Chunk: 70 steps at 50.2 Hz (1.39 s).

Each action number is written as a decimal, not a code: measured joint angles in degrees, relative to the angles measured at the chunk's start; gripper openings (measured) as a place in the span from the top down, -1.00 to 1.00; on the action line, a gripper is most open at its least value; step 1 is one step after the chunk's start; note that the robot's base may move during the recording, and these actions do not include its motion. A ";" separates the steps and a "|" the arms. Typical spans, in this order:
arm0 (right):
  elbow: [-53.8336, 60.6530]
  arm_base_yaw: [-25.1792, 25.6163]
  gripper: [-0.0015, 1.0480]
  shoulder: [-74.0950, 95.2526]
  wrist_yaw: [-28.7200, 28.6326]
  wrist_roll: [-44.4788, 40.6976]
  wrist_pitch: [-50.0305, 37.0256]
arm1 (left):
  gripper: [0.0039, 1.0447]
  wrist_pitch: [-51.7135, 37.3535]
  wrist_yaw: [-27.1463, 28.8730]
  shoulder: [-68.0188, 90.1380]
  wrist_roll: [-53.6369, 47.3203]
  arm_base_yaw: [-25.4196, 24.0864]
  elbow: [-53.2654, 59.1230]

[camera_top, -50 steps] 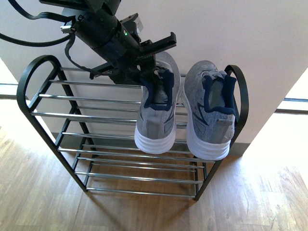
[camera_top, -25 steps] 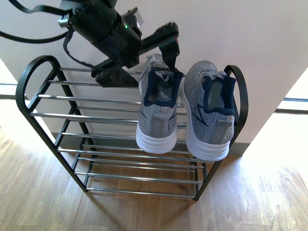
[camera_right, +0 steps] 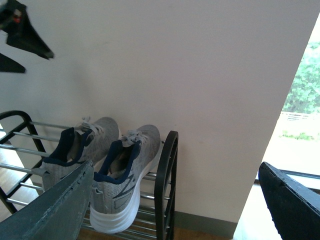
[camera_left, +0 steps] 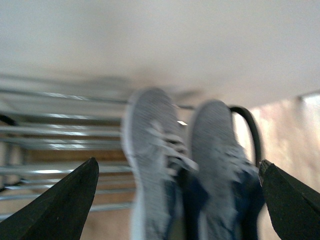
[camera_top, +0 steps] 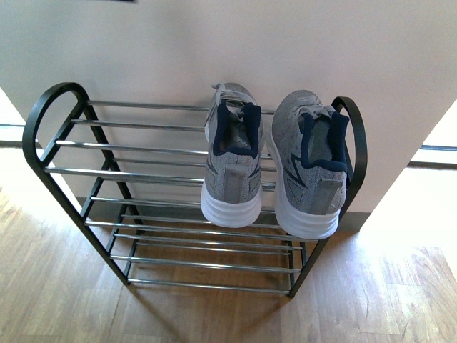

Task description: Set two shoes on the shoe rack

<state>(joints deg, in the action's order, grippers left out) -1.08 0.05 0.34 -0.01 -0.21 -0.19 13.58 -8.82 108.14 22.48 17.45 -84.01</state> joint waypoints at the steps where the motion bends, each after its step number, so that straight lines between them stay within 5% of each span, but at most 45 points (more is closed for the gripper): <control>1: 0.00 0.00 -0.82 0.00 0.00 0.00 0.00 | -0.83 -0.50 1.05 -0.61 -0.57 -0.39 0.61; 7: 0.00 0.00 -0.82 0.00 0.00 0.00 0.00 | -0.80 -8.68 9.99 -6.21 -6.49 -4.11 7.82; 10: 0.00 0.00 -0.82 0.00 0.00 0.00 0.00 | -0.56 -28.98 18.56 -10.32 -13.57 -6.25 17.77; 14: 0.00 0.00 -0.82 0.00 0.00 0.00 0.00 | -0.26 -49.09 19.23 -15.06 -18.23 -7.82 30.23; 22: 0.00 0.00 -0.82 0.00 0.00 0.00 0.00 | 0.23 -61.40 16.90 -21.35 -20.87 -8.59 44.22; 36: 0.00 0.00 -0.82 0.00 0.00 0.00 0.00 | 0.99 -65.48 14.93 -30.18 -21.49 -11.54 58.34; 70: 0.00 0.00 -0.82 0.00 0.00 0.00 0.00 | 0.98 -59.87 8.92 -55.36 -21.88 -17.25 78.01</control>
<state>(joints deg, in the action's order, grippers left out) -1.08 0.05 0.34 -0.01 -0.21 -0.19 -46.28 0.10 52.77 0.60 0.21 -6.00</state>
